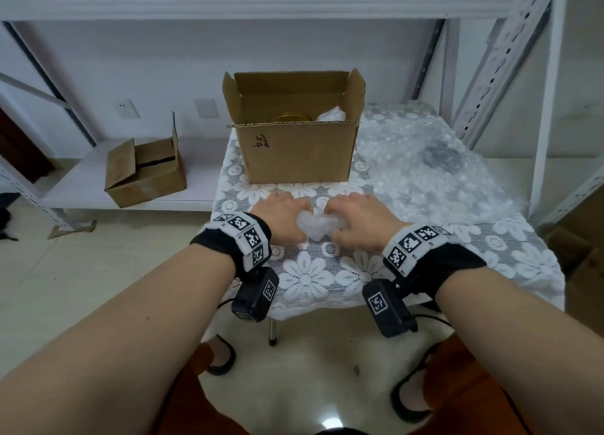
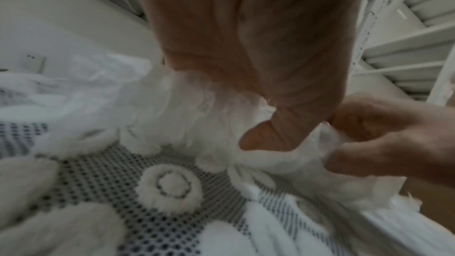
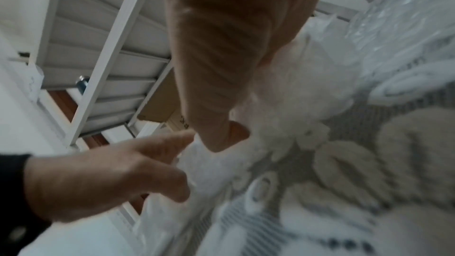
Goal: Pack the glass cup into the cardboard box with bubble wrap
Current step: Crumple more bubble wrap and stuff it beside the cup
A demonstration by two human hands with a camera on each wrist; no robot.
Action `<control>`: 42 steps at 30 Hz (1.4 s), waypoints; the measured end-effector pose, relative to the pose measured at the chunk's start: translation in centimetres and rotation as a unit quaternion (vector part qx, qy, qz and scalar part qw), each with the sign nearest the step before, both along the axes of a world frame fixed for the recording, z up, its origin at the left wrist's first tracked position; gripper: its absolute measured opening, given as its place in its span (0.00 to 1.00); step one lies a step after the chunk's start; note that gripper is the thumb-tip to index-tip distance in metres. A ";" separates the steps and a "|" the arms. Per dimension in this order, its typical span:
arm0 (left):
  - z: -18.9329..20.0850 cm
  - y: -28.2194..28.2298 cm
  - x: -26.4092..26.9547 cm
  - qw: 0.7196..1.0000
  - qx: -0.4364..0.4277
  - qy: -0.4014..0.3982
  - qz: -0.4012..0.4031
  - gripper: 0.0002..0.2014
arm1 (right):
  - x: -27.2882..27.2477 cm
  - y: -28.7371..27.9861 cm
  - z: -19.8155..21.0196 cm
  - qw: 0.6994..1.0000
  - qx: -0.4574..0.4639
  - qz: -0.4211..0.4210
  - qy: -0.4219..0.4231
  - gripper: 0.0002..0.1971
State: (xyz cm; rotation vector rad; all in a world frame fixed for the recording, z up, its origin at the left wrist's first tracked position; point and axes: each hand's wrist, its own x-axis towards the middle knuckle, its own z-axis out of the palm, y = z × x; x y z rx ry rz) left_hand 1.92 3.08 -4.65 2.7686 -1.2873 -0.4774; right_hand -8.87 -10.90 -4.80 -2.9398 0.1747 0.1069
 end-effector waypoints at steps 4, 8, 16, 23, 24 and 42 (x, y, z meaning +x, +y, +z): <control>-0.3 0.3 0.4 0.998 -0.054 -0.014 0.008 0.32 | 1.1 -1.1 0.2 0.980 0.176 -0.080 0.036 0.16; -1.7 0.5 0.2 0.999 -0.048 -0.021 -0.006 0.41 | 1.9 -2.1 -0.5 0.962 0.239 -0.131 0.027 0.15; -1.6 -0.6 0.4 0.991 -0.124 -0.007 0.042 0.29 | 1.6 -1.4 -0.7 0.987 0.060 -0.121 0.084 0.32; -0.3 -1.5 -0.6 0.903 -0.284 0.289 0.146 0.36 | 1.7 -1.1 0.8 0.881 0.434 -0.189 -0.019 0.16; -0.4 -1.5 -0.6 0.871 -0.308 0.343 0.170 0.37 | 1.8 -0.9 1.1 0.871 0.450 -0.194 -0.024 0.16; 3.5 -1.6 -1.2 0.640 -0.486 0.535 0.261 0.22 | 0.8 1.8 5.9 0.493 0.857 -0.145 -0.010 0.30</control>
